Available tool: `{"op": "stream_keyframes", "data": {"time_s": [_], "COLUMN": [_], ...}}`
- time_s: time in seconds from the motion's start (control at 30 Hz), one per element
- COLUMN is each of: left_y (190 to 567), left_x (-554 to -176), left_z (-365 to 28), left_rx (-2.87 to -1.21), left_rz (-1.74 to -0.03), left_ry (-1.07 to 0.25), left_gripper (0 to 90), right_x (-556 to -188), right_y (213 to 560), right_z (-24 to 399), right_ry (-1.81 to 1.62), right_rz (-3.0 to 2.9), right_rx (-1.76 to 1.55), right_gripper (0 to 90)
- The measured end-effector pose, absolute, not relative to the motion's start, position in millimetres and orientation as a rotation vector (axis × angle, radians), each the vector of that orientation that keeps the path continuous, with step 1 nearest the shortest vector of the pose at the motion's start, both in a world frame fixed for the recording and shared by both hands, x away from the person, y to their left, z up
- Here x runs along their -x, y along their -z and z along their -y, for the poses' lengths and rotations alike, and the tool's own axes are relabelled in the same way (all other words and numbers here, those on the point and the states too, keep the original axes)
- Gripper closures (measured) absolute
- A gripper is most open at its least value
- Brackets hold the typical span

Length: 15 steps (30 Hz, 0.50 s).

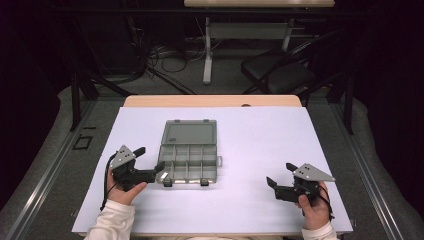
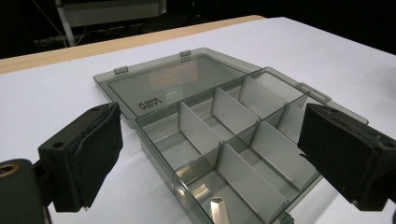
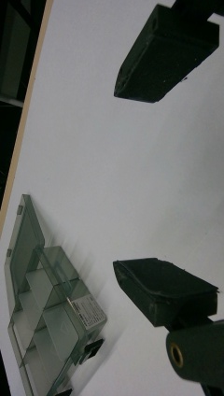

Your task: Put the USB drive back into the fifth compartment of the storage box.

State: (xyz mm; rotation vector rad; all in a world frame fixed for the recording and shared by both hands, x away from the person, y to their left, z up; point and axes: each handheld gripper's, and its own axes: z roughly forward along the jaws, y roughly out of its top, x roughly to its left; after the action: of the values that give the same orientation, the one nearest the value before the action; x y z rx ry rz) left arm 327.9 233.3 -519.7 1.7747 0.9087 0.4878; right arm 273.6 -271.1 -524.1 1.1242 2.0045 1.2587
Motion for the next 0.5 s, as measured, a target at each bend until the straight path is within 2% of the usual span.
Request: {"op": "stream_keyframes", "data": {"time_s": [0.5], "left_y": [520.3], "left_x": [-328.3], "left_z": [-234.1], "left_rx": [-1.772], "left_rz": [-0.920], "left_ry": [-0.491], "left_gripper": [6.9], "right_x": [-277.1], "right_y": [526.7], "right_z": [275.7], "right_ry": [-1.247], "right_rz": [-2.001], "right_rx": [-1.158], "right_gripper": [13.8]}}
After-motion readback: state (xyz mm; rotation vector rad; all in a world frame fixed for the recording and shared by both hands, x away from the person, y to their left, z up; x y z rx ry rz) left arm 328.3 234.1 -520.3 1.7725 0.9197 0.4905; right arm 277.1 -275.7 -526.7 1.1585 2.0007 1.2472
